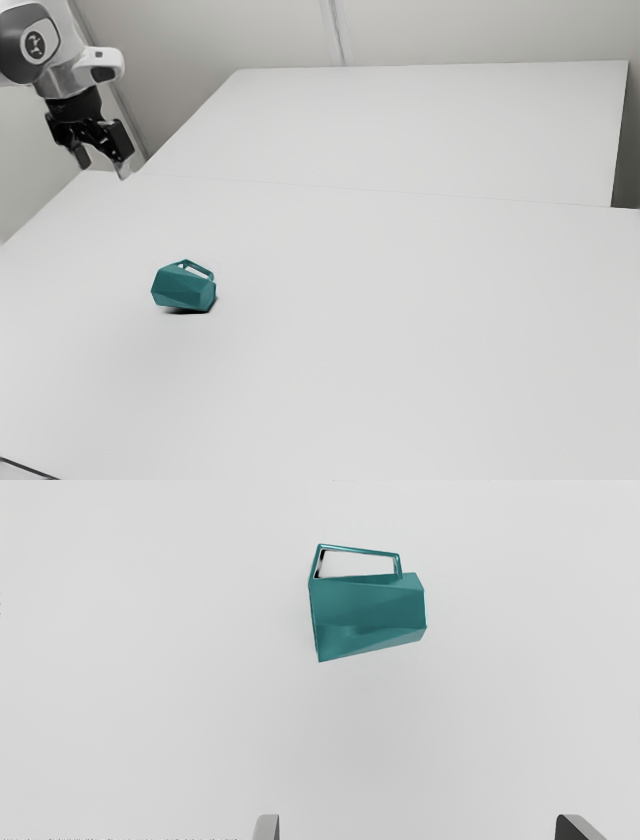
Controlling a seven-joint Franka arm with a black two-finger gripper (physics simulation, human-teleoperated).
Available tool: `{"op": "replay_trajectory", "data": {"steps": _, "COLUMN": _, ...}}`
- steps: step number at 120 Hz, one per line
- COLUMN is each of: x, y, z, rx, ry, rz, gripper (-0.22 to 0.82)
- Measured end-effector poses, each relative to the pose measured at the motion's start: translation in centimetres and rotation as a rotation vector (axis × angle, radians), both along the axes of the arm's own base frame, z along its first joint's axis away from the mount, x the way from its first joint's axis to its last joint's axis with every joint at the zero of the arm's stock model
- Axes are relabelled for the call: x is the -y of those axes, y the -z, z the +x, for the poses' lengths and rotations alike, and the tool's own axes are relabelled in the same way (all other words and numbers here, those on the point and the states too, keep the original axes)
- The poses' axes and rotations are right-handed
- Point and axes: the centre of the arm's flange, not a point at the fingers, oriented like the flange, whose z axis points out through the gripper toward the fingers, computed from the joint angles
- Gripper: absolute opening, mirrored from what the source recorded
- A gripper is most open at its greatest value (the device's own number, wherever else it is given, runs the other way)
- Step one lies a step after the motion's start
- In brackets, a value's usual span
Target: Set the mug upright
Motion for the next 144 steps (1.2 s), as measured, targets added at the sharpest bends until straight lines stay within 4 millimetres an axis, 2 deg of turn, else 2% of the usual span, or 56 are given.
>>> {"op": "replay_trajectory", "data": {"steps": 28, "x": -0.1, "y": 0.0, "z": -0.5, "rx": 0.01, "ry": -0.096, "rz": -0.003, "gripper": 0.6}}
{"op": "replay_trajectory", "data": {"steps": 37, "x": -0.9, "y": -0.5, "z": -1.2, "rx": 0.015, "ry": -0.138, "rz": -0.008, "gripper": 0.6}}
{"op": "replay_trajectory", "data": {"steps": 44, "x": -3.2, "y": -0.1, "z": -2.2, "rx": 0.008, "ry": -0.199, "rz": -0.043, "gripper": 0.6}}
{"op": "replay_trajectory", "data": {"steps": 53, "x": -7.5, "y": 1.9, "z": -3.8, "rx": -0.013, "ry": -0.299, "rz": -0.136, "gripper": 0.6}}
{"op": "replay_trajectory", "data": {"steps": 63, "x": -10.9, "y": 4.2, "z": -4.6, "rx": -0.026, "ry": -0.367, "rz": -0.248, "gripper": 0.6}}
{"op": "replay_trajectory", "data": {"steps": 87, "x": -15.3, "y": 11.4, "z": -3.4, "rx": -0.055, "ry": -0.383, "rz": -0.483, "gripper": 0.6}}
{"op": "replay_trajectory", "data": {"steps": 94, "x": -15.9, "y": 13.4, "z": -2.9, "rx": -0.06, "ry": -0.367, "rz": -0.531, "gripper": 0.6}}
{"op": "replay_trajectory", "data": {"steps": 104, "x": -15.6, "y": 15.8, "z": -1.7, "rx": -0.062, "ry": -0.316, "rz": -0.591, "gripper": 0.6}}
{"op": "replay_trajectory", "data": {"steps": 118, "x": -16.0, "y": 19.4, "z": -0.5, "rx": -0.054, "ry": -0.26, "rz": -0.665, "gripper": 0.6}}
{"op": "replay_trajectory", "data": {"steps": 144, "x": -16.5, "y": 24.8, "z": 0.3, "rx": -0.048, "ry": -0.137, "rz": -0.732, "gripper": 0.6}}
